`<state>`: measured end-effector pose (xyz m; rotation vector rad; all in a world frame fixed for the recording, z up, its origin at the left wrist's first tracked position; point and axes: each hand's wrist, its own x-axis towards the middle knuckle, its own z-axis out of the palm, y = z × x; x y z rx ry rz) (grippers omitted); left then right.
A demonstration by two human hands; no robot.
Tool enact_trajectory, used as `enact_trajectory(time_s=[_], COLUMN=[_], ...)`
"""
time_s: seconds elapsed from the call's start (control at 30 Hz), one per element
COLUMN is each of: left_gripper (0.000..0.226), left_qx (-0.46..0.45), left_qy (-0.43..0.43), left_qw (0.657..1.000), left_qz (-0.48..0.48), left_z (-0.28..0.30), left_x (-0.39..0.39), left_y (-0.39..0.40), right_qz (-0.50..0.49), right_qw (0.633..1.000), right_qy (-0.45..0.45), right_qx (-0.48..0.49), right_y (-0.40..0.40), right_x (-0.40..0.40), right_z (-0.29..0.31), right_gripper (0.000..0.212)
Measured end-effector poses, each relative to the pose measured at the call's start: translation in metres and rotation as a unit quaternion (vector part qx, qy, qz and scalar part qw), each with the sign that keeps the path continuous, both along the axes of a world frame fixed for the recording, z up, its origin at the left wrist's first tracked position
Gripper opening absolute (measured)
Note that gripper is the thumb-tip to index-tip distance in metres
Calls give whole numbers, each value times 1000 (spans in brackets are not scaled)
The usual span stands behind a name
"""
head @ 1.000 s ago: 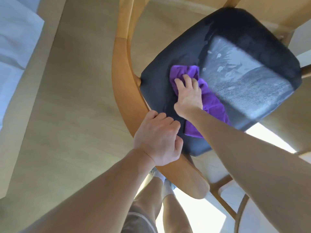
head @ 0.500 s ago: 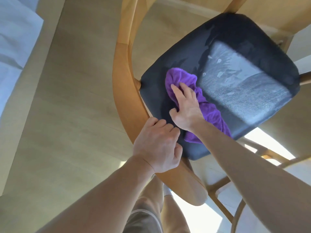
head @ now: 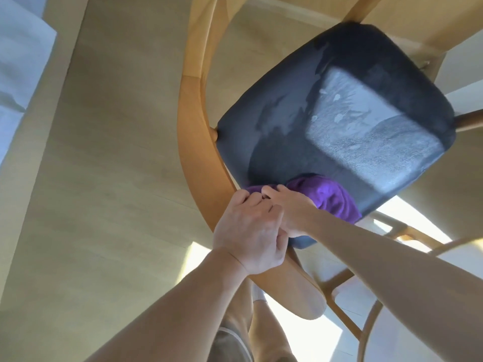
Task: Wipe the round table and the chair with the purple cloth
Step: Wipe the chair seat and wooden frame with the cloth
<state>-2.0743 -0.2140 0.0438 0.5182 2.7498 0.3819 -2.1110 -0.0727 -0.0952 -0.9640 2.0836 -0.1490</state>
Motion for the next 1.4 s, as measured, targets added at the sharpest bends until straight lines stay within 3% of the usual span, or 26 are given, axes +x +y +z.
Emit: enact_trajectory(time_s=[0.03,0.1,0.13,0.2,0.27,0.33,0.4,0.5,0.63,0.73,0.83,0.93,1.03,1.13,1.23,1.33,1.4], left_gripper=[26,22,20,20,21,22,21,20,19,15,16,18,18,19,16,18,21], left_qx=[1,-1,-2,-3,-6,-11,-21,-29,-18,-7,3,2,-2,-4,12,20,17], left_qy=[1,3,5,2,0,-10,-11,-15,-31,-24,-23,-34,-36,-27,-45,-48,-42], left_qw=[1000,1000,1000,1000,1000,1000,1000,999,999,1000,999,999,999,999,999,998,999], left_qz=[0,5,9,10,8,4,1,0,1,16,22,20,22,22,23,24,25], left_z=[1,2,2,1,0,2,2,2,1,2,3,2,2,3,4,7,5], left_x=[-1,-1,-1,-2,0,0,-1,-2,1,0,-2,-1,-2,-4,-2,-4,-5], left_y=[0,1,1,0,-1,-1,-1,-1,-1,-1,0,0,1,2,2,3,2], right_qz=[-7,-127,-230,-435,-549,-566,-489,-324,-150,-190,-284,-227,-203,-7,208,271,245], right_qw=[1000,990,968,877,816,818,865,940,988,980,954,974,977,987,963,955,958], right_qy=[-20,-10,26,112,117,90,110,82,-20,-19,-12,9,68,136,117,74,63], right_qx=[-9,-55,-99,-170,-138,-53,-25,-64,-20,-61,-101,-15,-18,-80,-123,-100,-131], right_y=[7,9,6,2,1,-10,-25,-34,-21,-17,-26,-39,-42,-32,0,19,11], right_x=[-3,-24,-43,-86,-121,-125,-103,-53,-31,-42,-69,-91,-87,-48,0,15,2], right_z=[6,16,19,16,9,2,0,6,20,34,34,13,-6,-16,-21,-8,-4], right_gripper=[21,17,24,44,59,63,62,55,40,44,71,81,80,72,45,30,22])
